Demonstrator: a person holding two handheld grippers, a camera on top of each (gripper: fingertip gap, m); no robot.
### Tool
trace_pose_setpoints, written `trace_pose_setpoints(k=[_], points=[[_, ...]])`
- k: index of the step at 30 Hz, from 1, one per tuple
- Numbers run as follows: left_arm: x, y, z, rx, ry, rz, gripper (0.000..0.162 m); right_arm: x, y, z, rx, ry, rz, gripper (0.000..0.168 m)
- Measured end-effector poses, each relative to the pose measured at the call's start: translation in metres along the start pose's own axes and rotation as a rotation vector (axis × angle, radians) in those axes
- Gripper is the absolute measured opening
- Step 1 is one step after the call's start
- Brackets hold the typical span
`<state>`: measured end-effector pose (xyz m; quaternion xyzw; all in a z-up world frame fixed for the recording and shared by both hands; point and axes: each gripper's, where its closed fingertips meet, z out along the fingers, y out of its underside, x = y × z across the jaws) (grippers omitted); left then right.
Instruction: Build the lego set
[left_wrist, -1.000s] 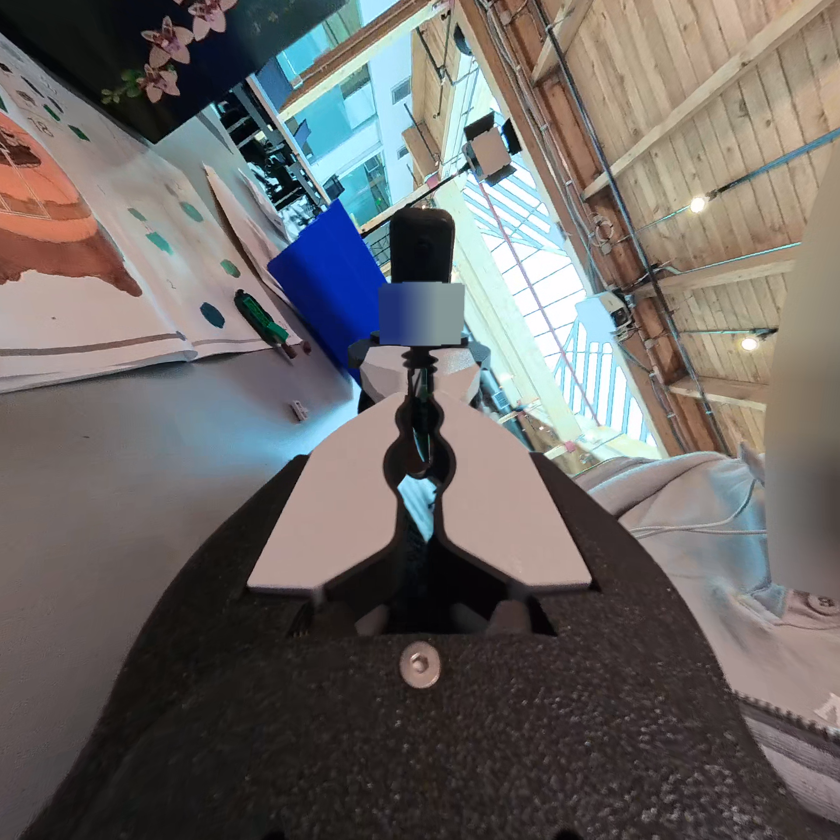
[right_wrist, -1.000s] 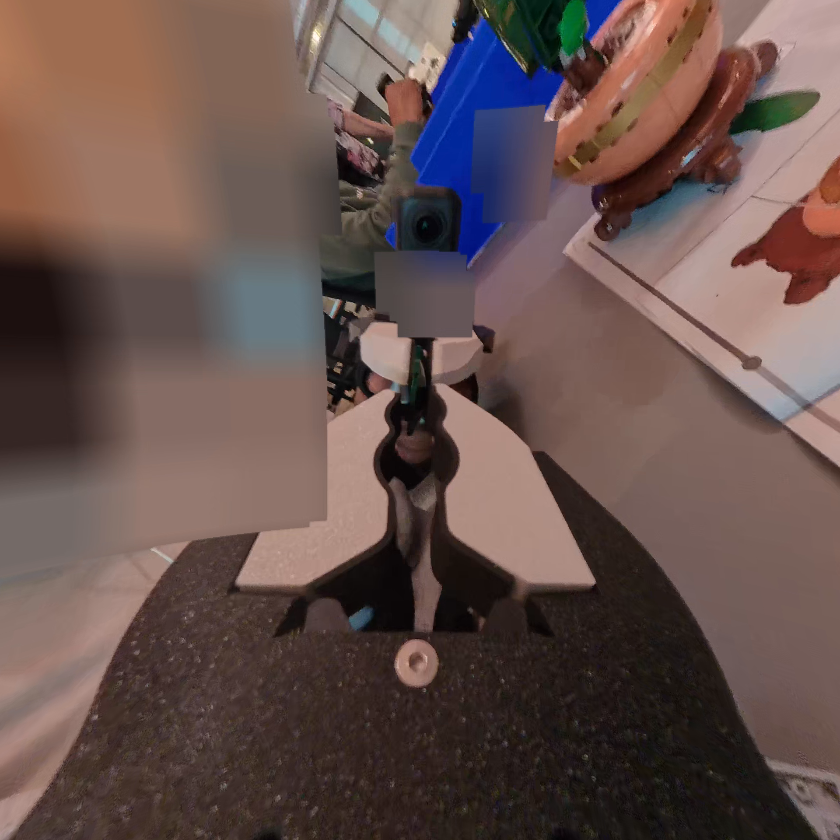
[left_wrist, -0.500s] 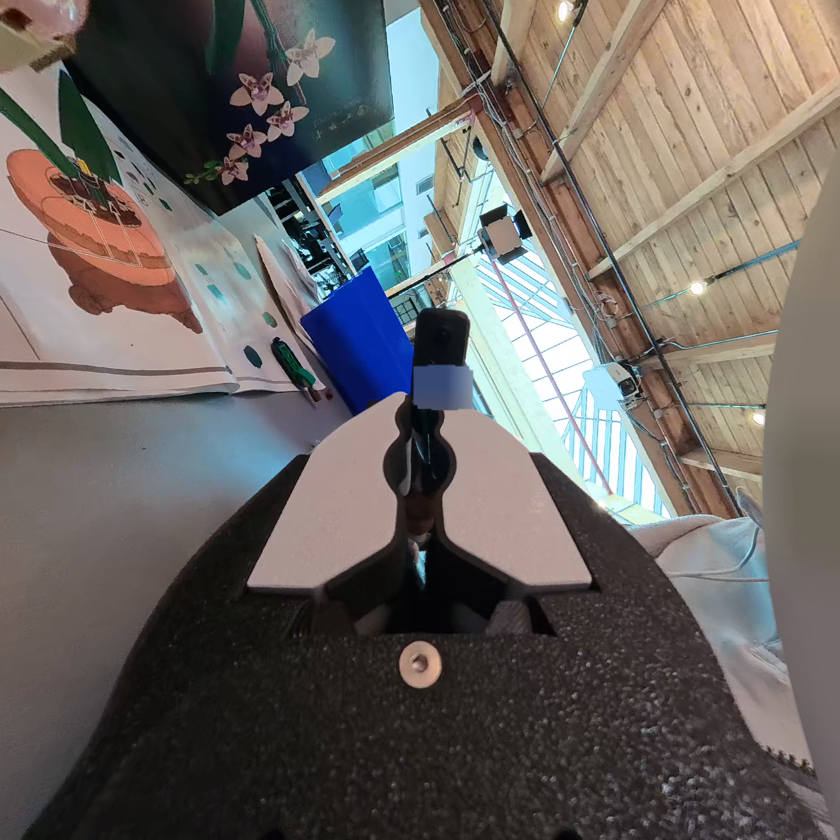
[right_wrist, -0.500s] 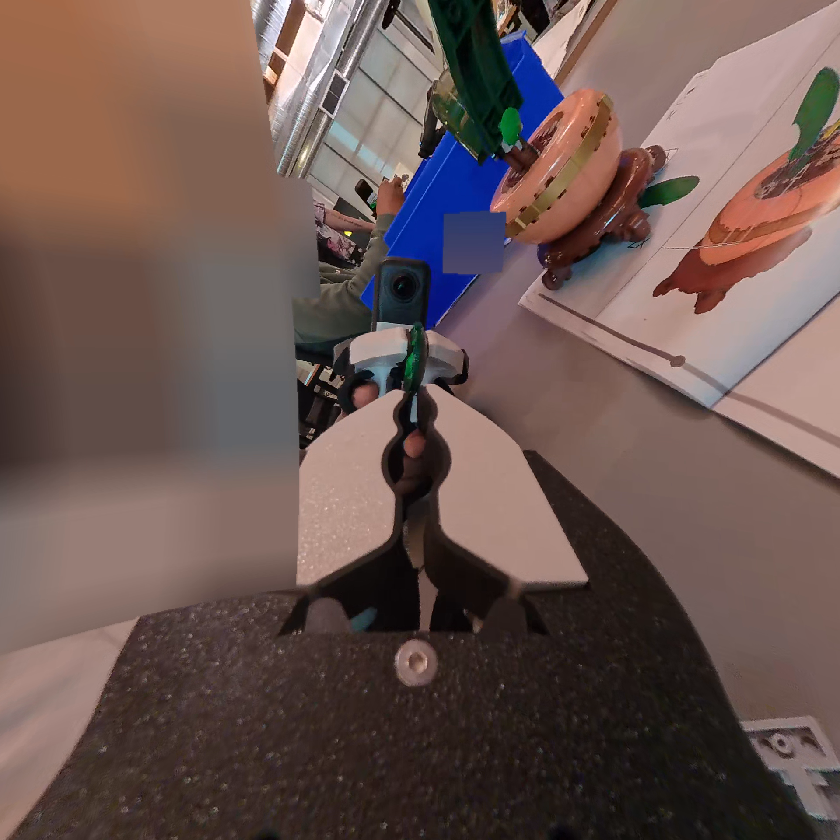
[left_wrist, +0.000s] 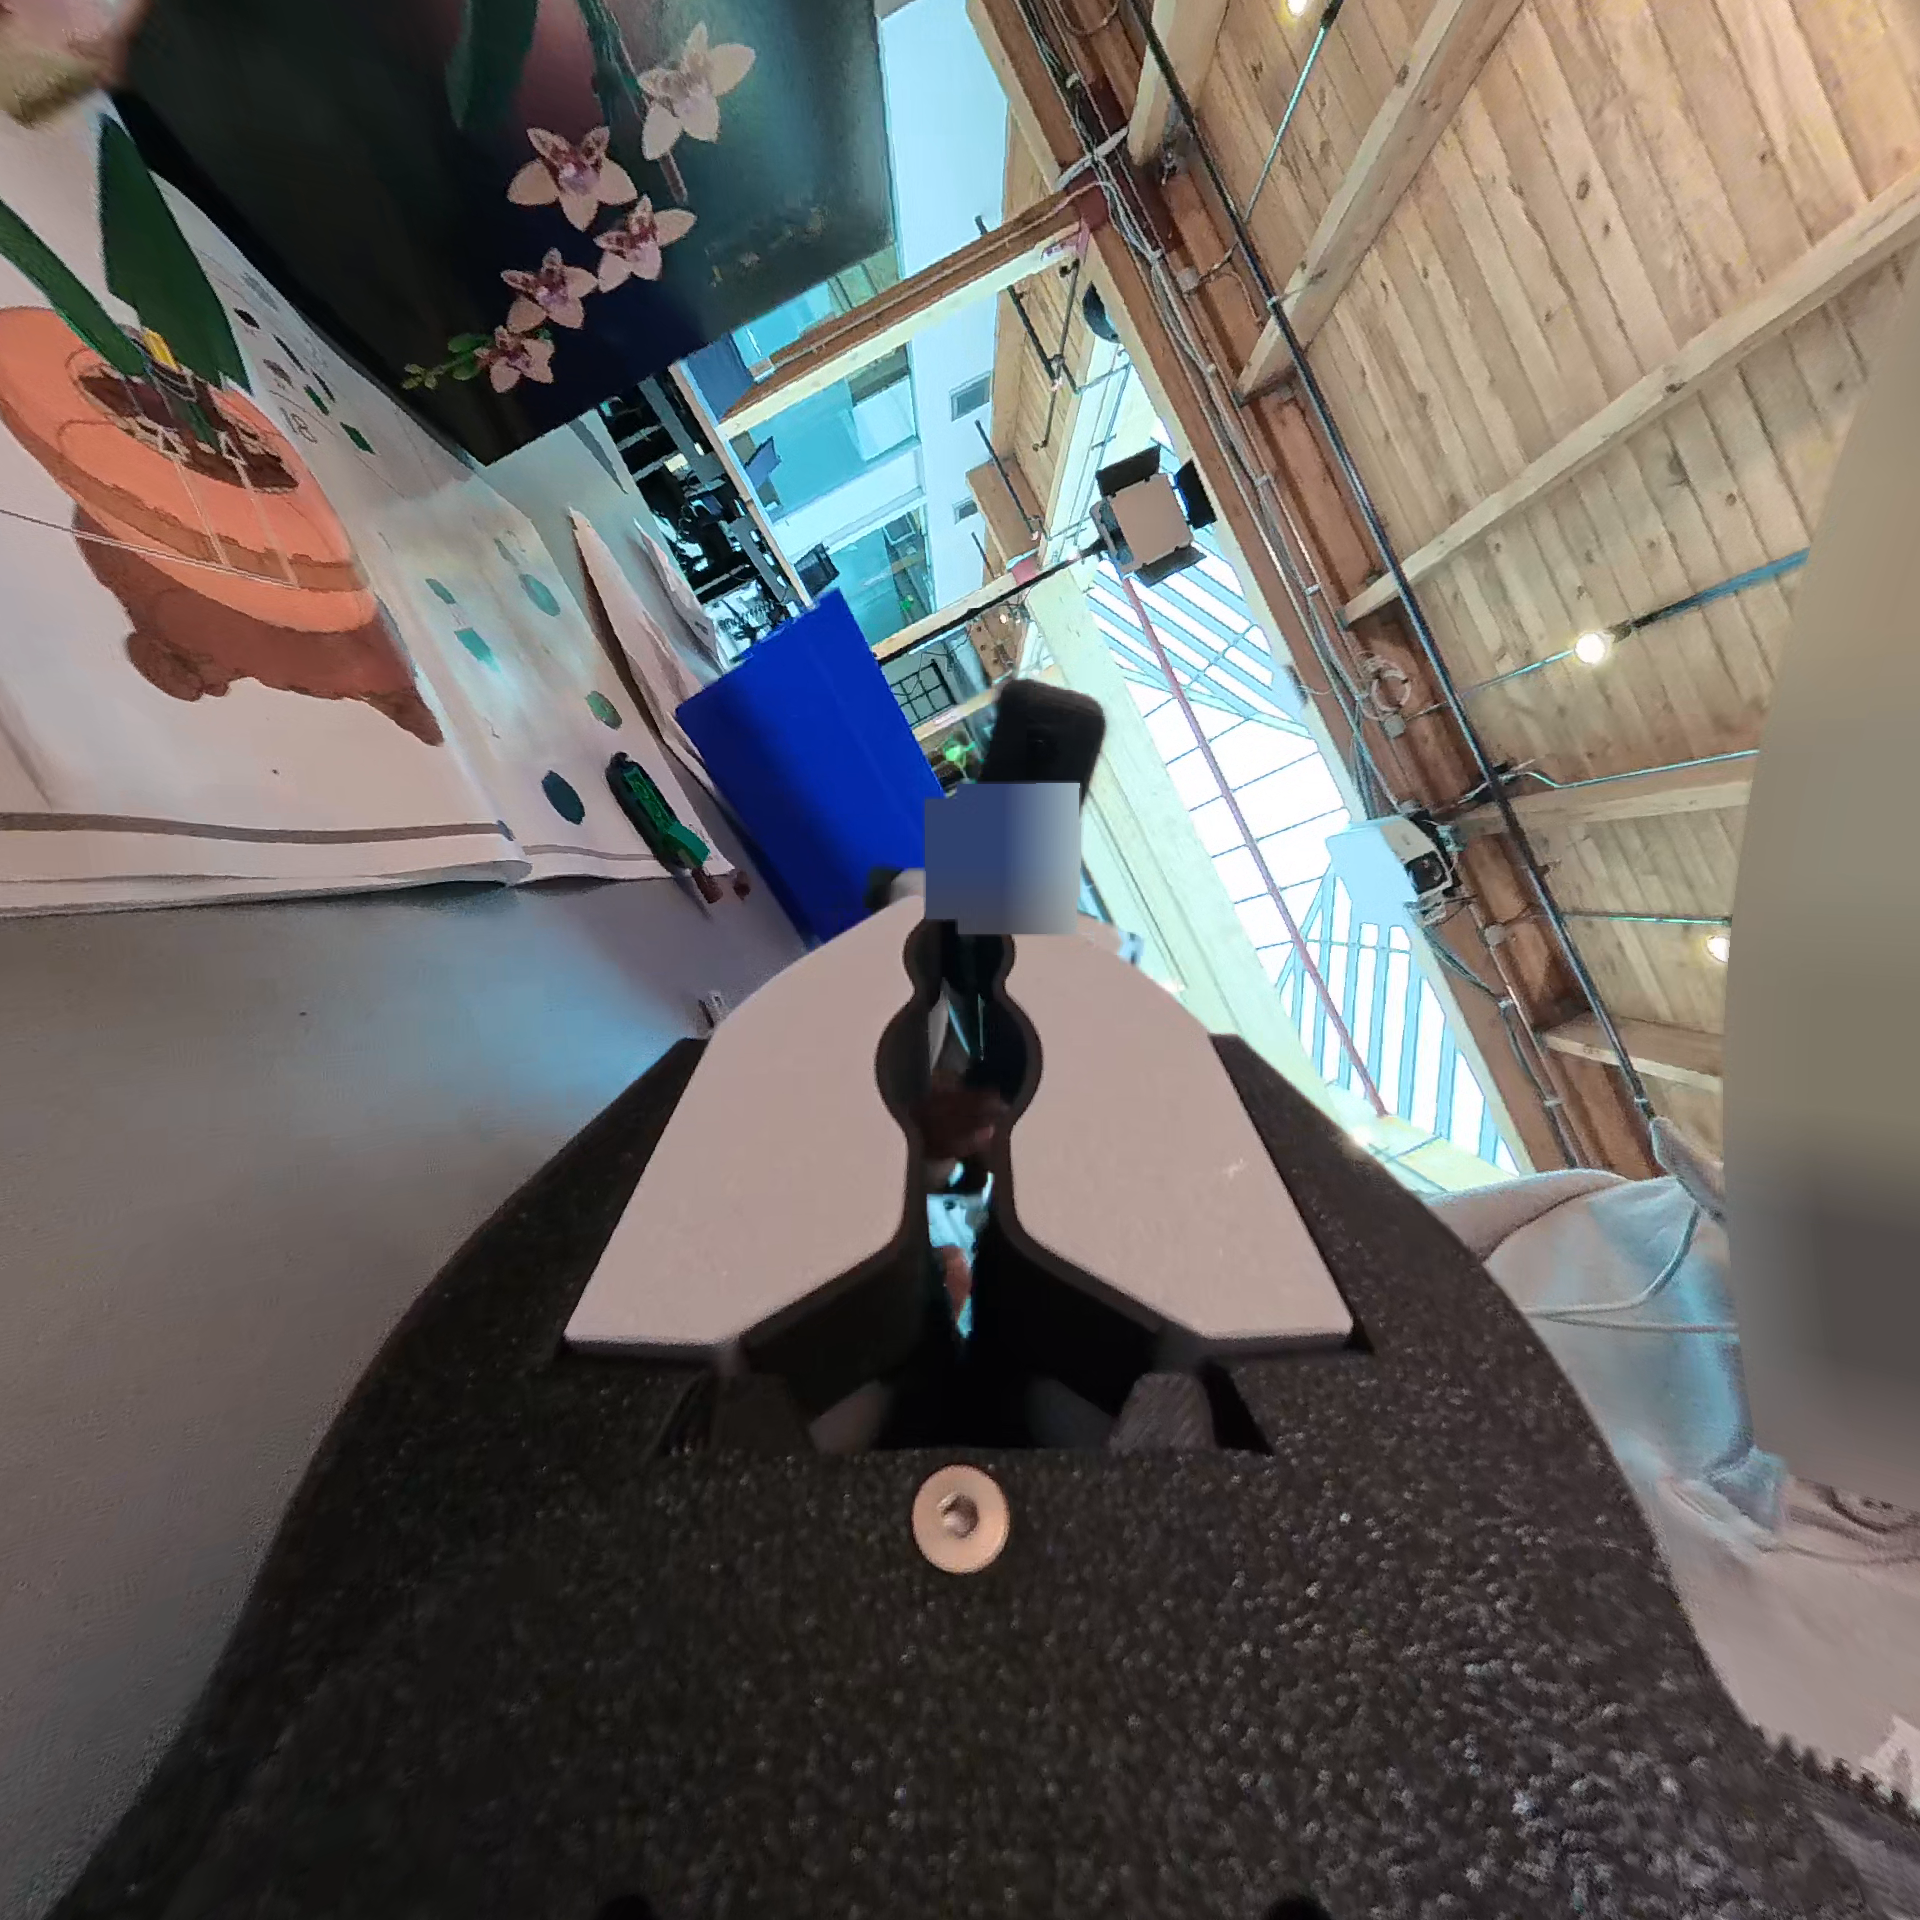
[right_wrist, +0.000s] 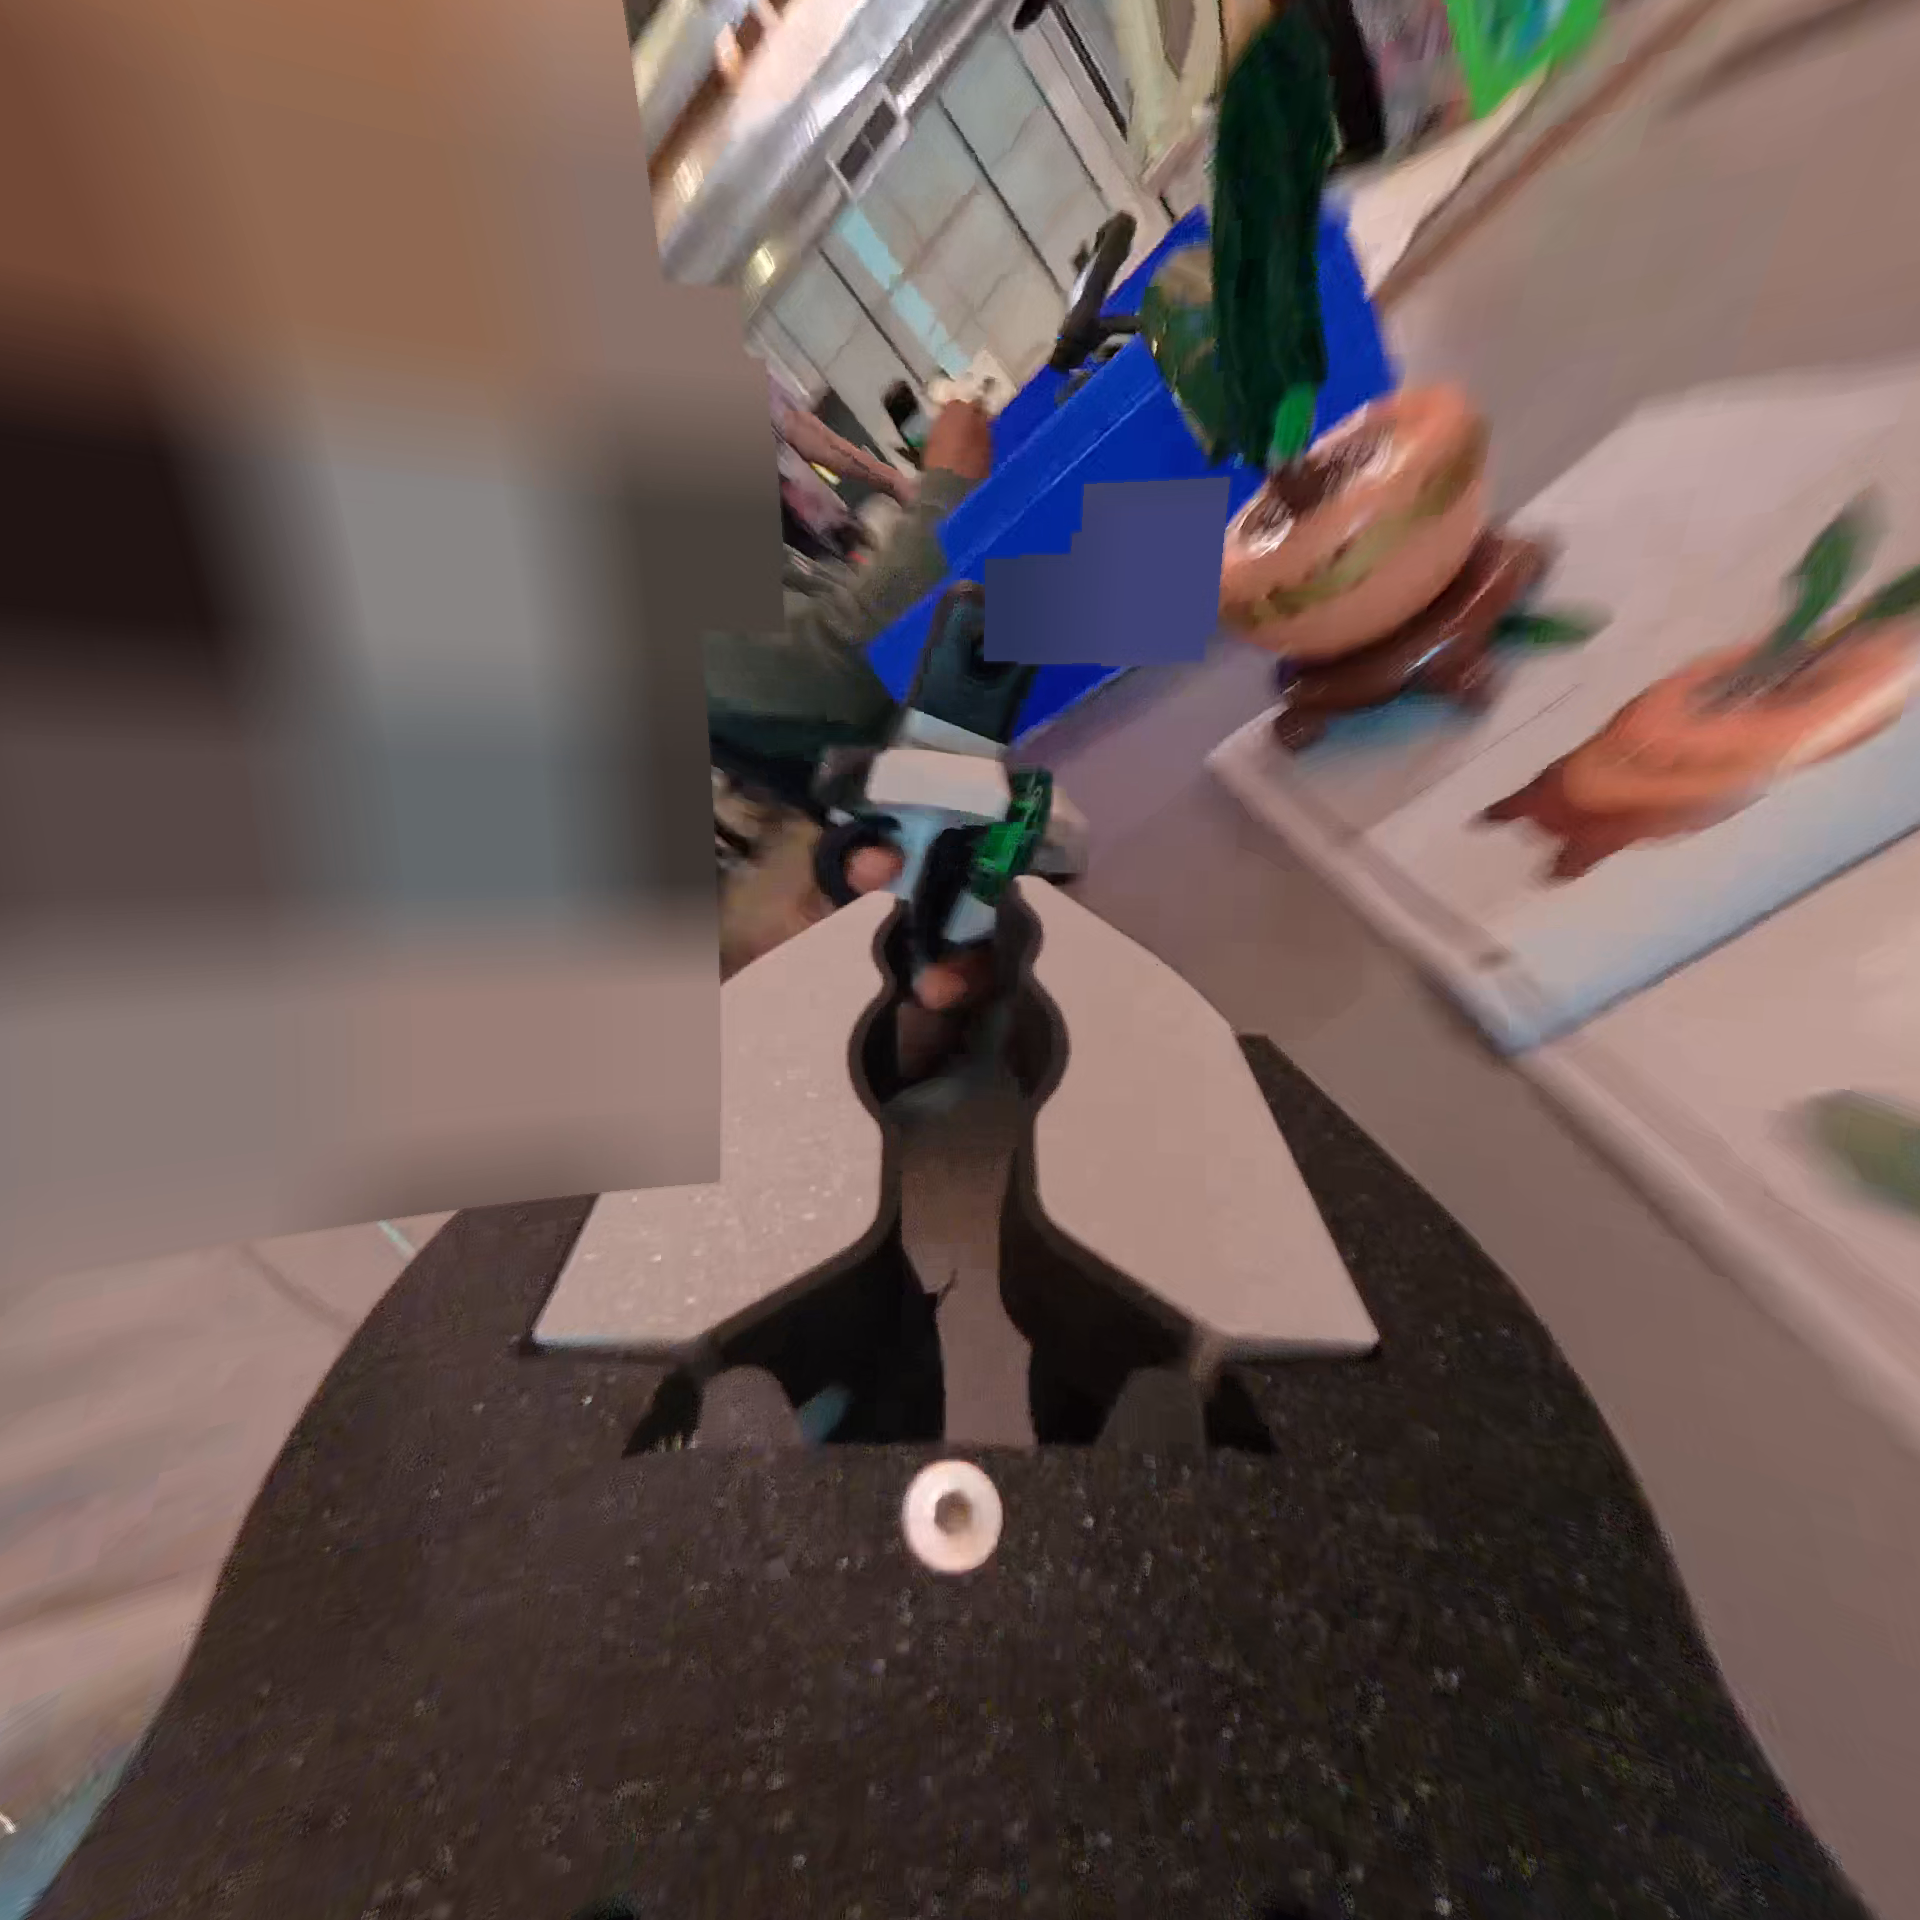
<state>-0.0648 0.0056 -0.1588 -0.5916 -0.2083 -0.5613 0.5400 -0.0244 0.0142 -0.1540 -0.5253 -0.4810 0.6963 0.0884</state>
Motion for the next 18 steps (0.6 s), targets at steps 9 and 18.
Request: trace_pose_setpoints(k=[9,18], points=[[-0.014,0.007,-0.005,-0.123,-0.104,0.056,0.005,0.069,0.042,-0.085,-0.765,0.602,-0.762,0.008],[-0.014,0.016,-0.001,-0.167,-0.071,-0.012,0.005,0.076,0.062,-0.094,-0.797,0.552,-0.527,0.015]])
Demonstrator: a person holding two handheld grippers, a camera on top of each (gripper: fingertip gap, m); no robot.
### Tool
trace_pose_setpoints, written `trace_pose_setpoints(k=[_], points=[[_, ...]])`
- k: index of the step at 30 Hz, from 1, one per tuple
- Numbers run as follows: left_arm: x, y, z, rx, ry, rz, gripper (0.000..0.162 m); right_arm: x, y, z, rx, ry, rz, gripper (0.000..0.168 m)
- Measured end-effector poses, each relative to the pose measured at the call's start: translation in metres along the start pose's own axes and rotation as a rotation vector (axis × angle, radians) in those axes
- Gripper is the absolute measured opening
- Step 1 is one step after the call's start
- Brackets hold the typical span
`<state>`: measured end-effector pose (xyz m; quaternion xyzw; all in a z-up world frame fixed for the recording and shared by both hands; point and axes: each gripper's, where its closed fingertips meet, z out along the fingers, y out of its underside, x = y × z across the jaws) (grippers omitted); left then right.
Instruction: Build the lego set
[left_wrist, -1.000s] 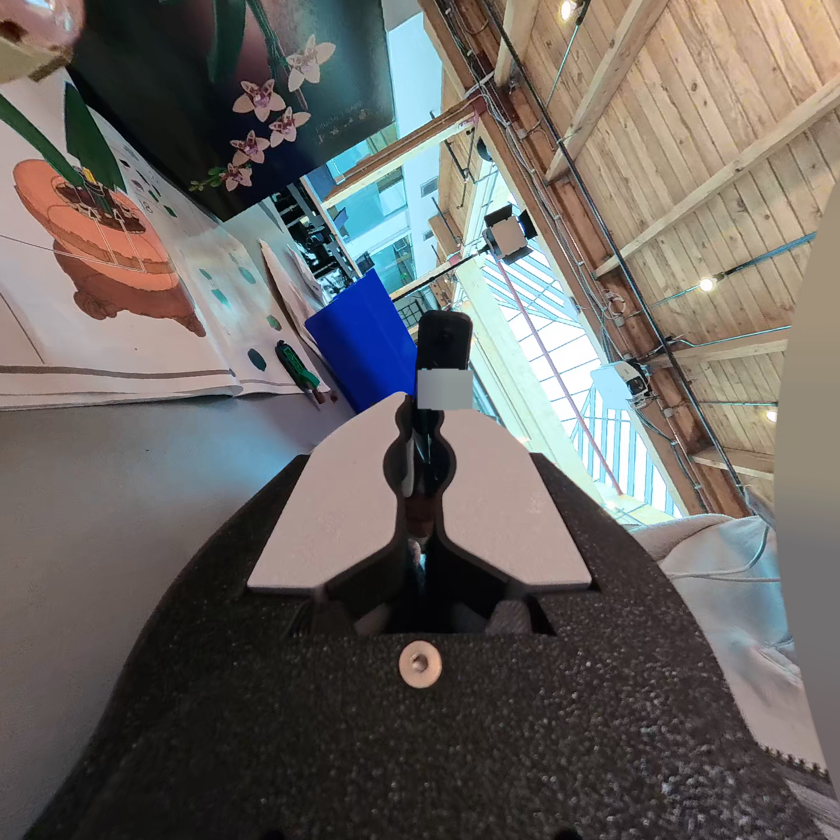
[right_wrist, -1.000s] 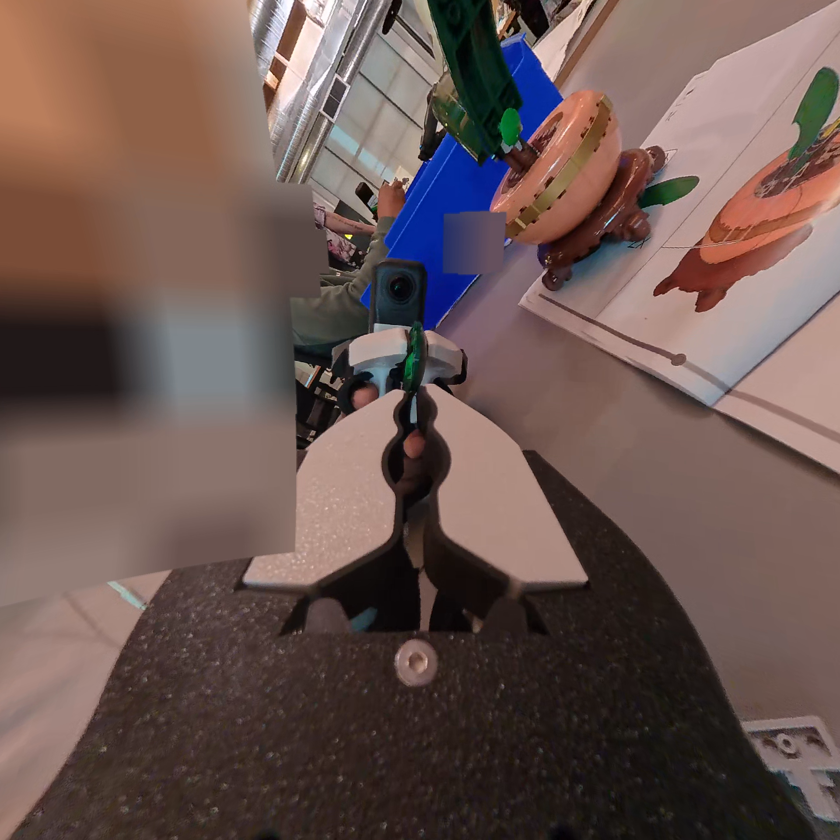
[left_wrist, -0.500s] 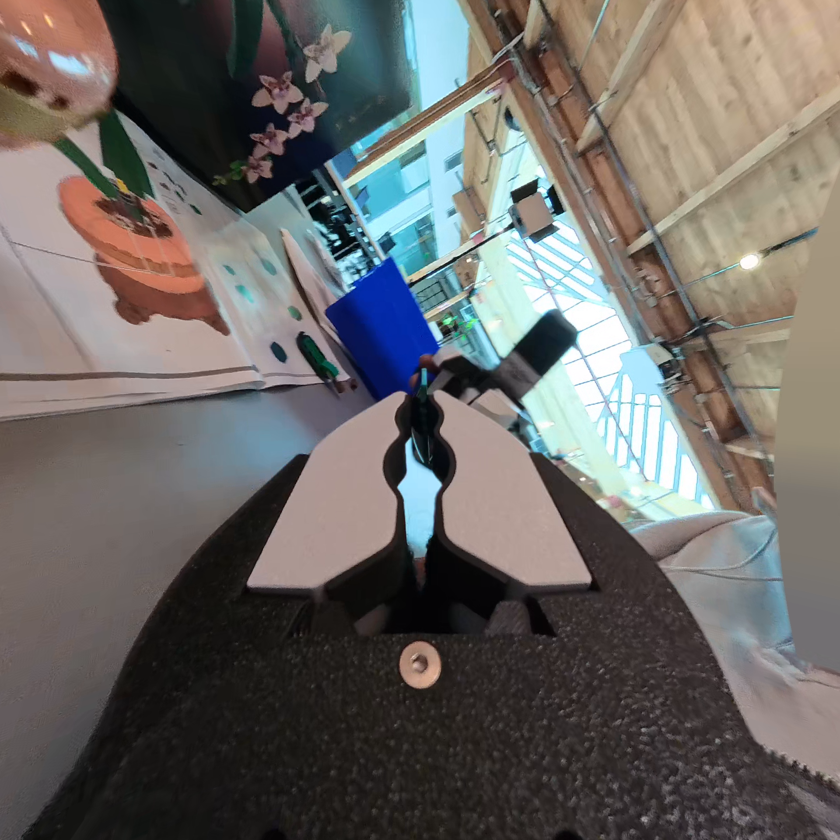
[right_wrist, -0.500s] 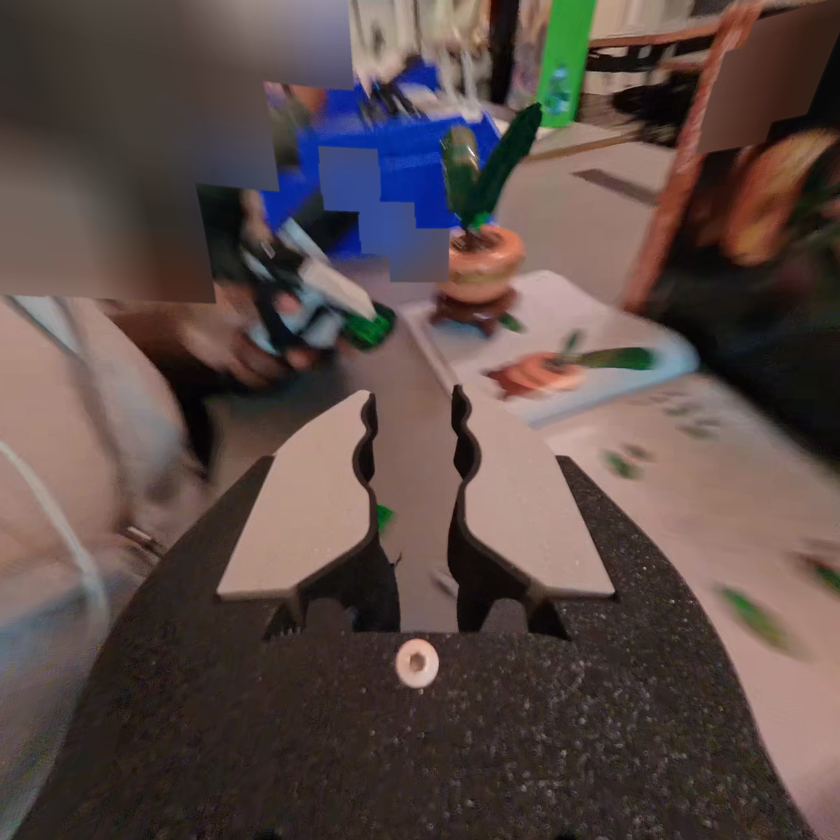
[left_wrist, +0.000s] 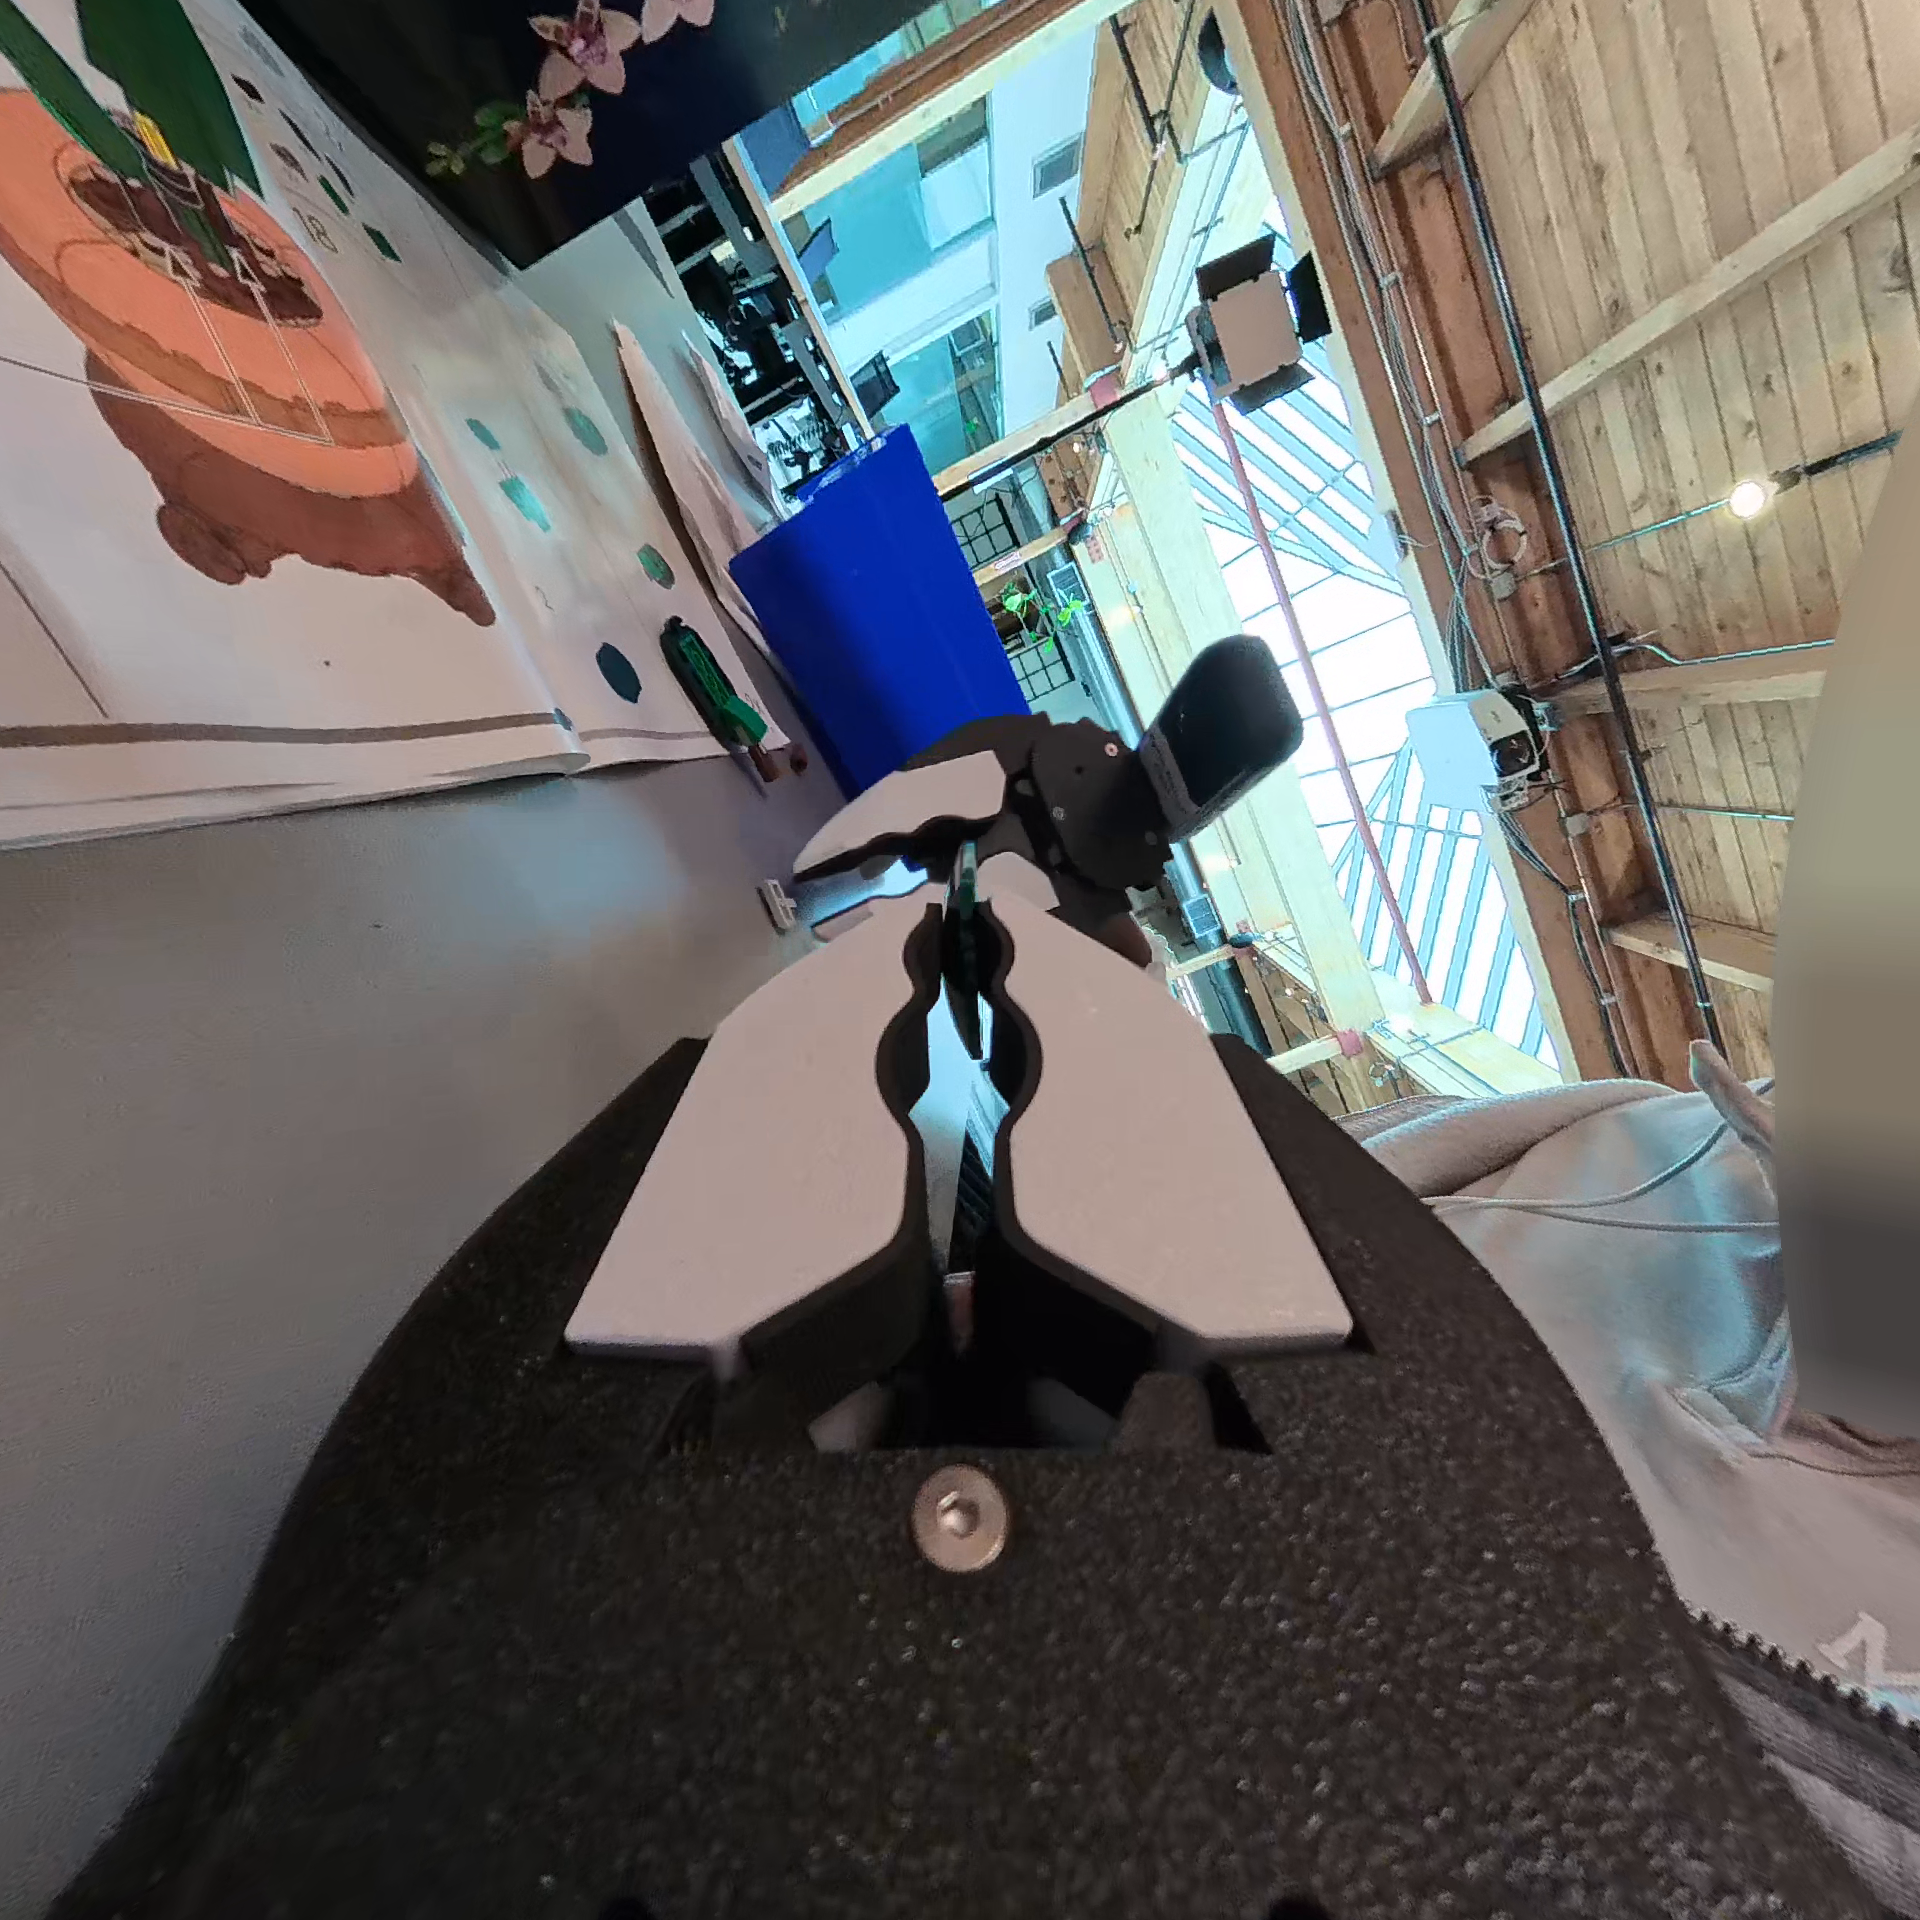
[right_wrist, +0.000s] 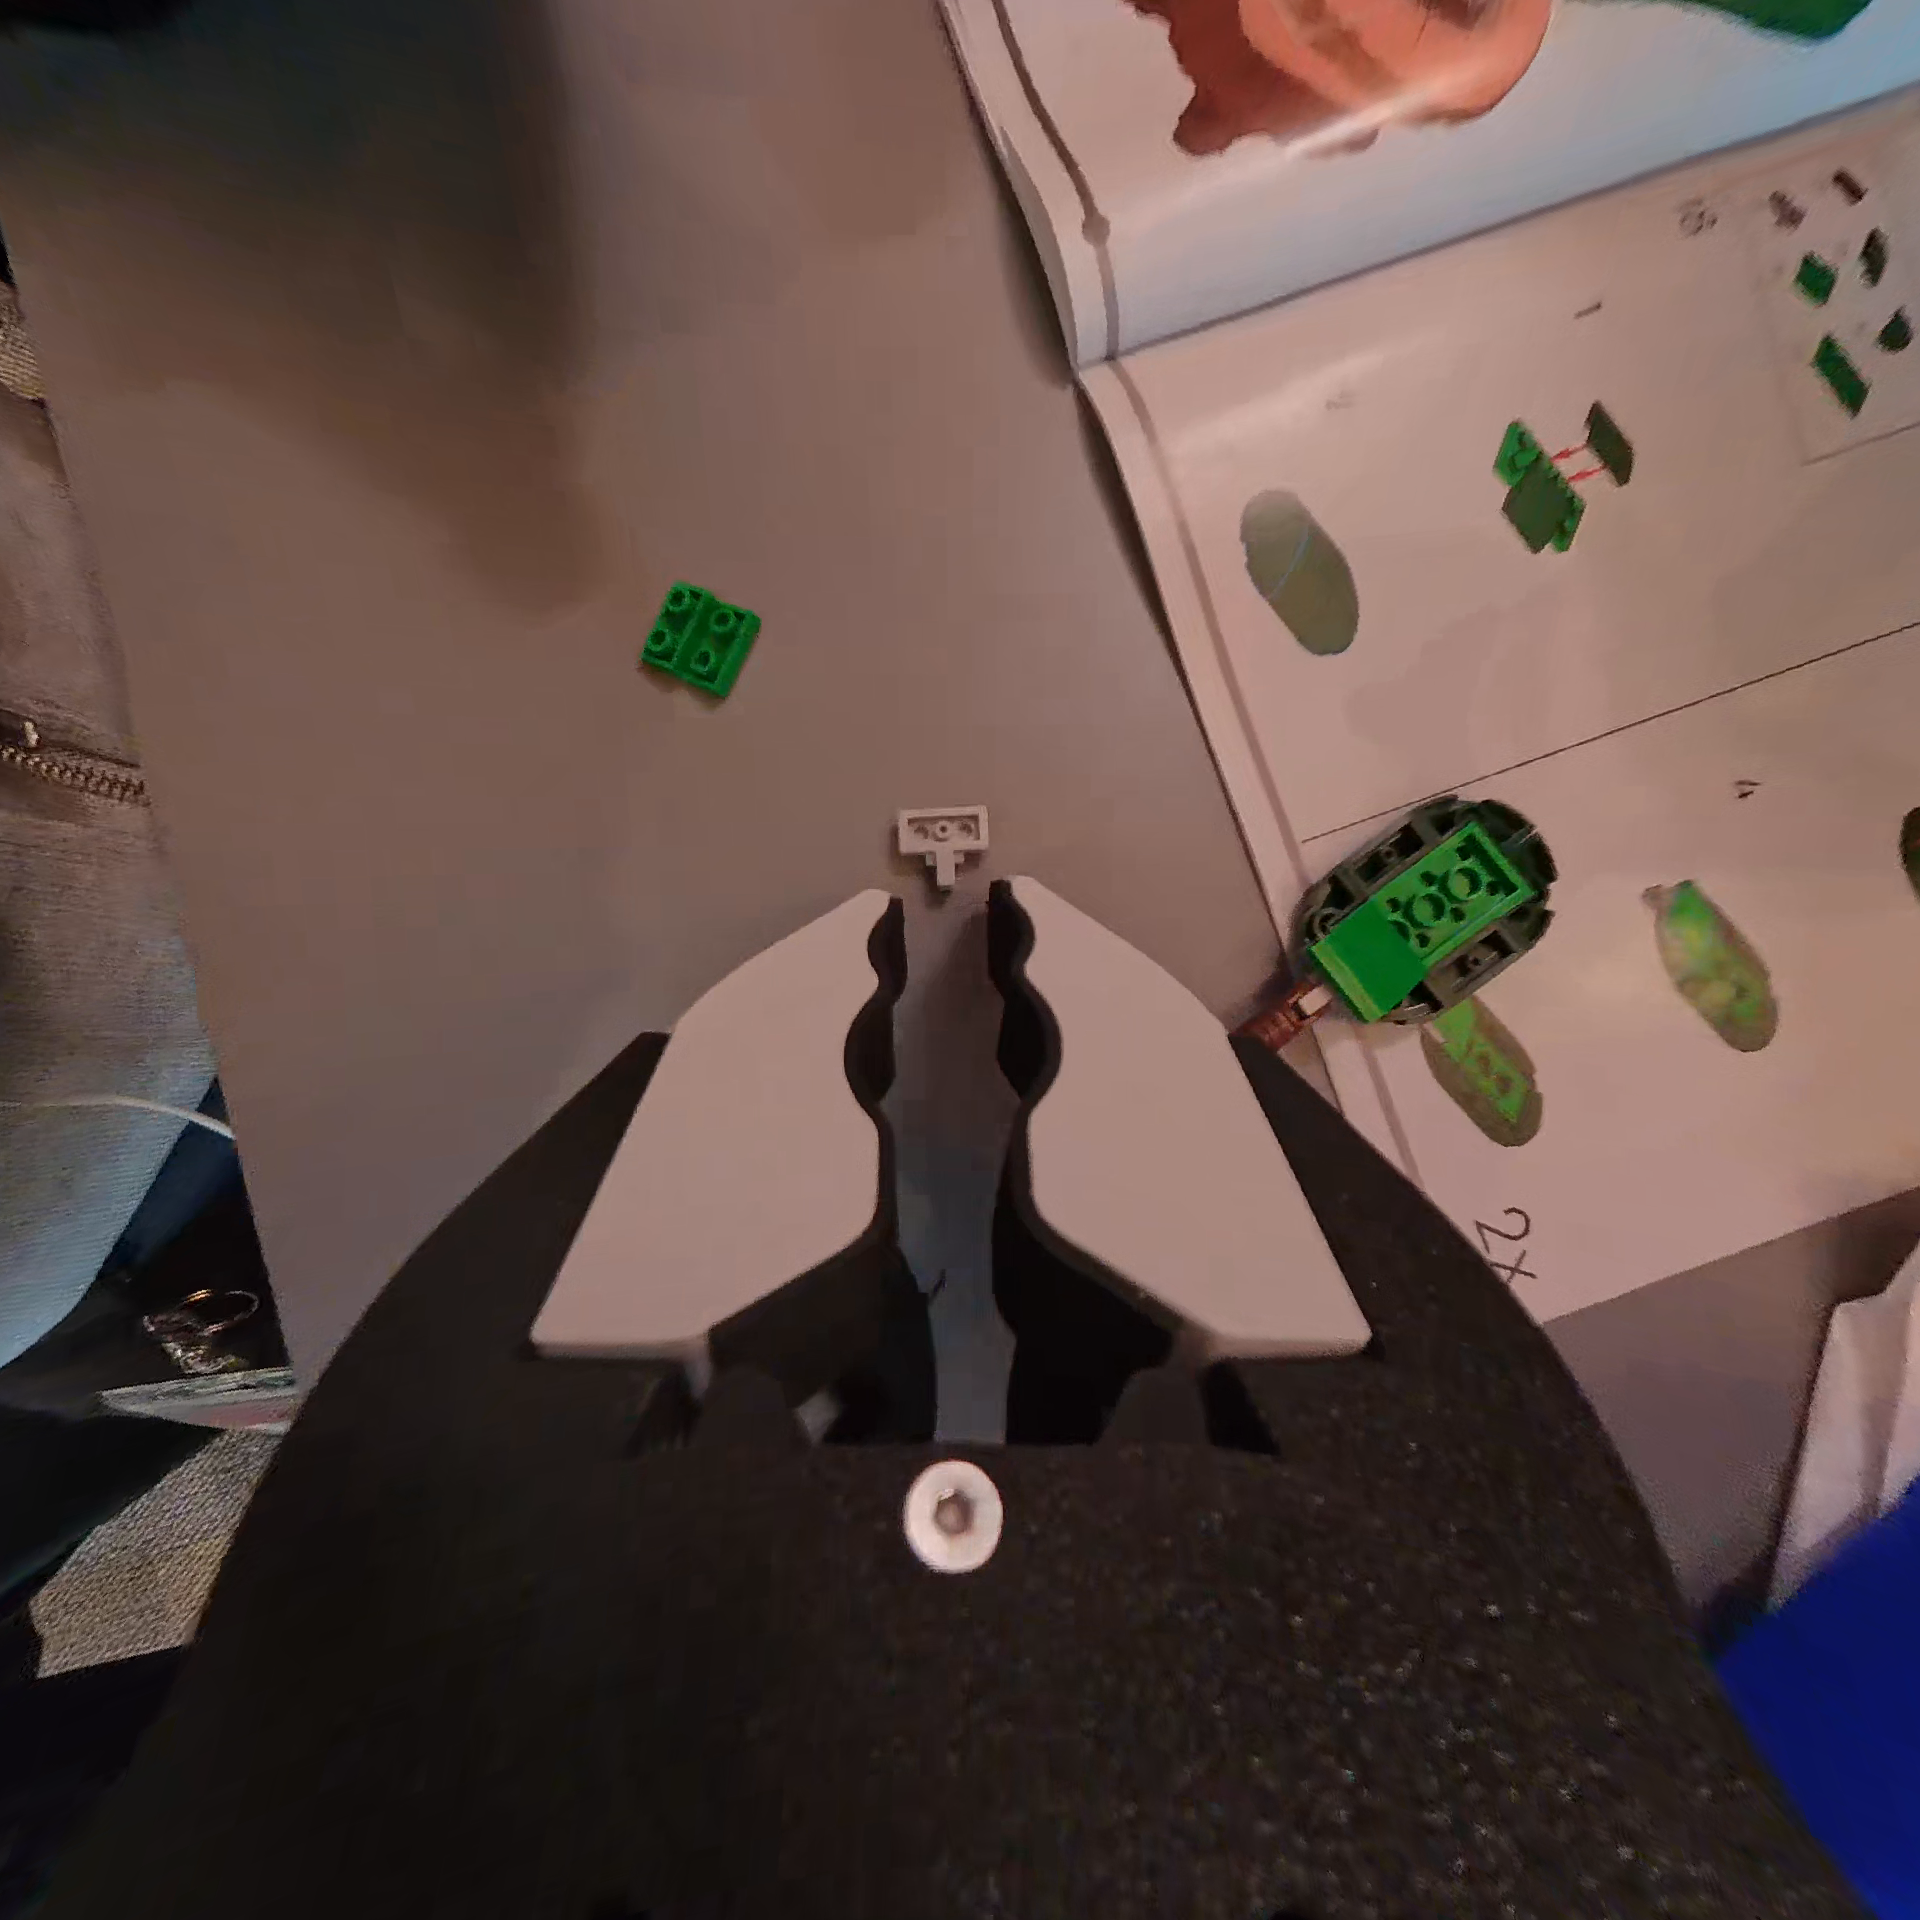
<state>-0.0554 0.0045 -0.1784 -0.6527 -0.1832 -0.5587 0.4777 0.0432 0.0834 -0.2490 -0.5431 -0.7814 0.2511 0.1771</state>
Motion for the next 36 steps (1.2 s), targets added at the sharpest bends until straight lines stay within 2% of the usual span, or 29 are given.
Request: trace_pose_setpoints(k=[6,9,15,19,25,36], points=[[-0.004,-0.002,0.000,0.004,0.003,-0.071,0.005,-0.002,-0.005,0.007,0.038,-0.056,0.003,0.003],[-0.006,-0.001,0.001,-0.006,0.021,-0.130,0.005,-0.003,-0.008,0.008,0.039,-0.066,-0.059,0.002],[-0.009,0.004,0.005,-0.049,0.033,-0.222,0.005,-0.021,-0.074,-0.012,0.236,-0.137,-0.256,0.002],[-0.012,0.007,0.007,-0.053,0.013,-0.264,0.005,-0.037,-0.102,-0.009,0.231,-0.184,-0.337,0.002],[-0.017,0.010,0.008,-0.027,0.001,-0.364,0.005,-0.033,-0.105,0.005,0.152,-0.203,-0.337,0.002],[-0.017,0.004,0.008,0.035,0.006,-0.398,0.005,-0.027,-0.111,0.010,0.096,-0.190,-0.304,0.002]])
